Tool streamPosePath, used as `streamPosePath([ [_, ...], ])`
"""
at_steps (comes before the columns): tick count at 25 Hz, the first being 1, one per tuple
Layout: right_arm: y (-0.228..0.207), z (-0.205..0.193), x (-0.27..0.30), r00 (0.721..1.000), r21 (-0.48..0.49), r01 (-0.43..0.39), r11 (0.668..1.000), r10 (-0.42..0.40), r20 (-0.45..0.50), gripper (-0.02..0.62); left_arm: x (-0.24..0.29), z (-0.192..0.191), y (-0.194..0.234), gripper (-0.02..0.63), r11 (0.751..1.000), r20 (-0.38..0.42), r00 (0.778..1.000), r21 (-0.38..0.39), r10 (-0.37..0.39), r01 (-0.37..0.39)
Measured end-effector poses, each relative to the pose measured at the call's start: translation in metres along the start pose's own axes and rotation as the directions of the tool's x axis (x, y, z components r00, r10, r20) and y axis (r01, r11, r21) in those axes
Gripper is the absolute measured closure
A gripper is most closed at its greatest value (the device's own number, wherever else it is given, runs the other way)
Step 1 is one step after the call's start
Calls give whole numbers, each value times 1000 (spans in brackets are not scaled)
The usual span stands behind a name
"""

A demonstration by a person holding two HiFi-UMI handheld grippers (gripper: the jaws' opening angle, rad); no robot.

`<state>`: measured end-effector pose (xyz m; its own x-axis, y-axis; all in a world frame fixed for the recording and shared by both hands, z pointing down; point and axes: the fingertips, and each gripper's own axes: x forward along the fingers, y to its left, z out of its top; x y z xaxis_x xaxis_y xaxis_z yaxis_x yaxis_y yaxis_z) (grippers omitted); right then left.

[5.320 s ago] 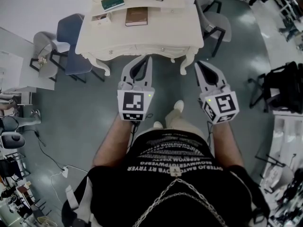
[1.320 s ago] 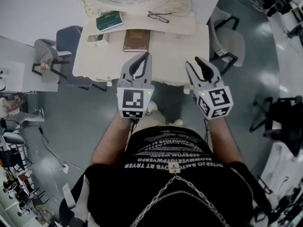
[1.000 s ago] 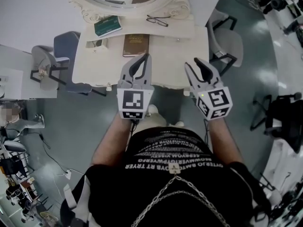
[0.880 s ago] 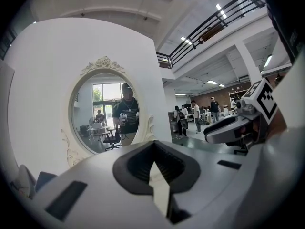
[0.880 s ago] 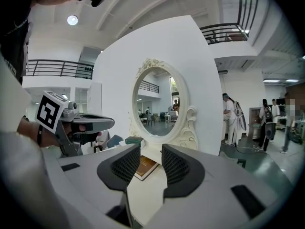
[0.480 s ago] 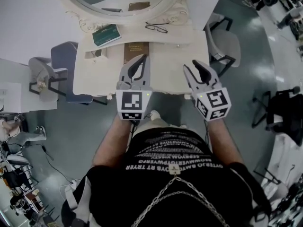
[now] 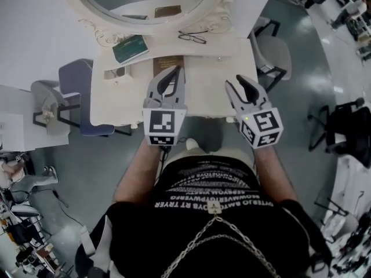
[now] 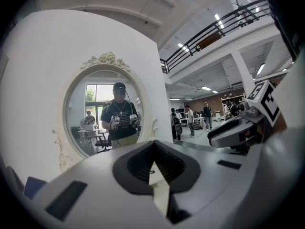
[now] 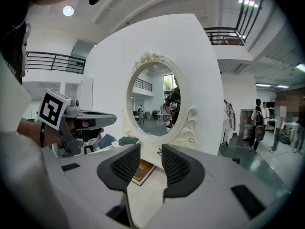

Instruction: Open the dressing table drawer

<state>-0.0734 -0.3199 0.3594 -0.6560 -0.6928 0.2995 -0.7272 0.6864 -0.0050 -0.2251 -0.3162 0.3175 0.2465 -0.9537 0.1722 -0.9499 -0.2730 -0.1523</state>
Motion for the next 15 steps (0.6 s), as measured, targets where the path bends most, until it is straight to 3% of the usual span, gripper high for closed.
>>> streamPosePath([
  [15, -19, -20, 16, 998, 17, 25, 1000, -24, -59, 475, 23, -12, 2, 602, 999, -23, 999, -16, -35, 35],
])
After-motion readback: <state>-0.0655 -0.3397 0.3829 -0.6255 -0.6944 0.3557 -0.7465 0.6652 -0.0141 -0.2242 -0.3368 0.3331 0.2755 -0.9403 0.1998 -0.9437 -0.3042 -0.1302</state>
